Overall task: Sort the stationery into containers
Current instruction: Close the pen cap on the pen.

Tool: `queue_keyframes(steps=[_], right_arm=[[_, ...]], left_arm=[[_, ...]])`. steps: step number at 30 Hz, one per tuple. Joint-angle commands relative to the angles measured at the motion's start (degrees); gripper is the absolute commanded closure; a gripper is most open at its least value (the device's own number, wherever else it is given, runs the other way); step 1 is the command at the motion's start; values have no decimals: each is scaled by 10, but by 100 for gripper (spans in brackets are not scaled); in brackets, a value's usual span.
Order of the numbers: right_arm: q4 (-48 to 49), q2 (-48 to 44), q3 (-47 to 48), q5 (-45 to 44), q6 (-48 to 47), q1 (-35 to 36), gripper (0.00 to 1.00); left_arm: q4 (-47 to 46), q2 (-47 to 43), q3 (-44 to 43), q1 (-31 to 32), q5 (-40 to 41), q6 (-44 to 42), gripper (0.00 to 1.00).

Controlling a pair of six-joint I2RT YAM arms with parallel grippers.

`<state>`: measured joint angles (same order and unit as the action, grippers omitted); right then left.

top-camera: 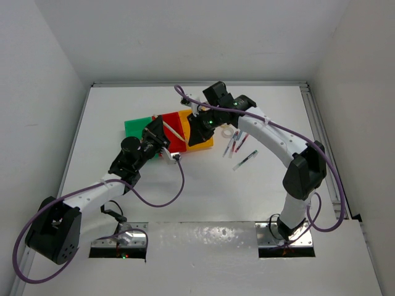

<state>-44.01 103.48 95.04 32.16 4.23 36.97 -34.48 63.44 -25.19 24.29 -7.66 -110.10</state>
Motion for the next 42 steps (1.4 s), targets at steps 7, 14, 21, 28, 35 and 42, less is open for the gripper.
queue_keyframes(steps=[7, 14, 21, 28, 35, 42], right_arm=[[-9, -16, -5, 3, -12, 6, 100], [-1, -23, -11, 4, -10, 7, 100], [4, -17, 3, 7, -10, 10, 100], [4, -16, 7, 7, -8, 12, 100], [1, -16, 9, 3, -10, 13, 100], [2, -8, 24, 4, -11, 12, 100]], left_arm=[[-17, -8, -13, -8, 1, -2, 100], [-18, -7, -12, -8, -8, -6, 100], [-15, -14, 3, 6, -12, -9, 100], [-15, -12, 8, 9, -10, -5, 100], [-4, -19, 7, 11, -10, -3, 100], [-2, -20, 8, 12, -15, -3, 100]])
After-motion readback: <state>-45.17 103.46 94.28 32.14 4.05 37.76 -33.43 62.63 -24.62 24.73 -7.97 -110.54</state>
